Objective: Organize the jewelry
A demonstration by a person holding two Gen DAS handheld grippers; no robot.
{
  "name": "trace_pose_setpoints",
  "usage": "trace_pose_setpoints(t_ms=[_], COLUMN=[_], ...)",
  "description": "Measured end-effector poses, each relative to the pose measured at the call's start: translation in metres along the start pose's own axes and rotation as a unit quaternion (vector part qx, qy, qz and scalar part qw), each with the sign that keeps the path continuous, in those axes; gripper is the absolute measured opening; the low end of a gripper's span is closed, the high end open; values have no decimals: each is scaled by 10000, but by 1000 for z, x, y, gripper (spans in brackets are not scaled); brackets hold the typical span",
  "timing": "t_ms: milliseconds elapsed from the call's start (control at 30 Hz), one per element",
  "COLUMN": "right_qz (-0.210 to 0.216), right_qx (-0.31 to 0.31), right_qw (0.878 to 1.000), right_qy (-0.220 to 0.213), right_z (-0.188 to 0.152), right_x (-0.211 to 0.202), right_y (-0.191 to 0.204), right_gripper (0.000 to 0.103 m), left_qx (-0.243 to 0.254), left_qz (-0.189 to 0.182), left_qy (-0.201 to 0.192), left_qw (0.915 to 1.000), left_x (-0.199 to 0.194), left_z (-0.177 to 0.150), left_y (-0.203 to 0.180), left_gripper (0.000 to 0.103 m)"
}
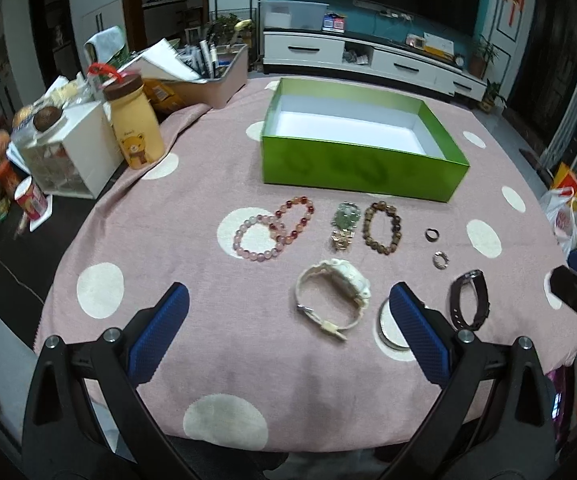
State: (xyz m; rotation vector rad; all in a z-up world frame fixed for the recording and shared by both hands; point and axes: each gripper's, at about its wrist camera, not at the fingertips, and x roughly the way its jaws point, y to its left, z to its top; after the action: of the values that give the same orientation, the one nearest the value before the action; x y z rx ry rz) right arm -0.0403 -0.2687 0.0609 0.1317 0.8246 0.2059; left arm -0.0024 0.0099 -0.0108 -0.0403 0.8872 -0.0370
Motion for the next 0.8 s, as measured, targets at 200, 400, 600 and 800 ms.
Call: trace_pose_setpoints(t_ms=[200,400,600,800], right_qz=[-57,-175,-233,-237], right_qx=[350,486,377,94], right_qw=[9993,9983,9977,9974], right_qy=[71,279,511,667], right_z=[-6,-16,-28,-34], right_x=[13,31,50,66], right_y=[-32,-50,-55,-47], right_gripper=[102,98,83,67], left_qx=[-339,-353,-47,126], left_qz=[-10,-10,-80,-118], left_qy=[103,249,369,527], left_qw=[9994,9991,9993,9985], left_x=[19,40,59,80], left_z=[-7,-15,-19,-19], left_y=[27,32,13,1], left_gripper=[101,101,94,82])
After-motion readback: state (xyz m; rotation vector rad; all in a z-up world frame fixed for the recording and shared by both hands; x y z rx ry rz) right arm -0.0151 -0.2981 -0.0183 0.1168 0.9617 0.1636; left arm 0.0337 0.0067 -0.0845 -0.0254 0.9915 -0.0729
